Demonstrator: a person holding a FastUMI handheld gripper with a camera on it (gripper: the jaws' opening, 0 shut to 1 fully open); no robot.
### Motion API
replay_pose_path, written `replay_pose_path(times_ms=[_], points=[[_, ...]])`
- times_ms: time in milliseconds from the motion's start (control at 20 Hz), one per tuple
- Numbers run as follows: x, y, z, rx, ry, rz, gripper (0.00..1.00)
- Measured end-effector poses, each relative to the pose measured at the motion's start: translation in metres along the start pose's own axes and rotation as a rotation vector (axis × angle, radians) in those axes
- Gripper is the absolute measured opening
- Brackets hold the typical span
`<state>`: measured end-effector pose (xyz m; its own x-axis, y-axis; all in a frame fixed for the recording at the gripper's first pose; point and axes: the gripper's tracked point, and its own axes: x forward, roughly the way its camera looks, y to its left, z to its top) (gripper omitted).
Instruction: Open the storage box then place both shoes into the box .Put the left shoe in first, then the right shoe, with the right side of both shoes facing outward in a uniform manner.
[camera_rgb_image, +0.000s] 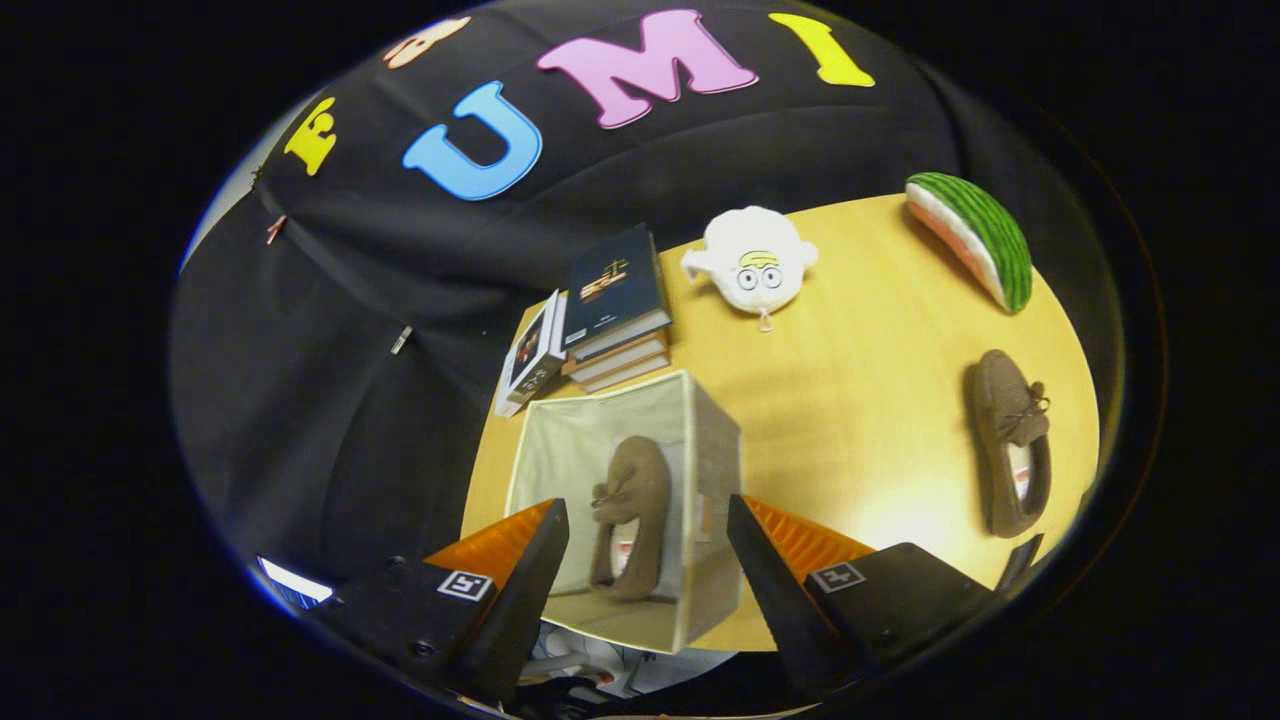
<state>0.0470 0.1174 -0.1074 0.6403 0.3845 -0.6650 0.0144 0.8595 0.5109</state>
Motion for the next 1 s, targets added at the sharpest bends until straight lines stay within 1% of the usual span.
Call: replay_pose_path(times_ms=[100,300,450,600,750,1000], points=[[-0.012,-0.036,0.008,0.014,-0.022,-0.046,0.98],[-0.050,-0.115,0.007,0.042,-0.023,-0.138,0.99],[-0.063,-0.174,0.008,0.031,-0.015,-0.212,0.99],[-0.070,-0.225,0.005,-0.018,0.013,-0.265,0.99],[-0.068,-0.276,0.002,-0.098,0.056,-0.323,0.99],[-0.051,-0.337,-0.009,-0.206,0.144,-0.376,0.99]])
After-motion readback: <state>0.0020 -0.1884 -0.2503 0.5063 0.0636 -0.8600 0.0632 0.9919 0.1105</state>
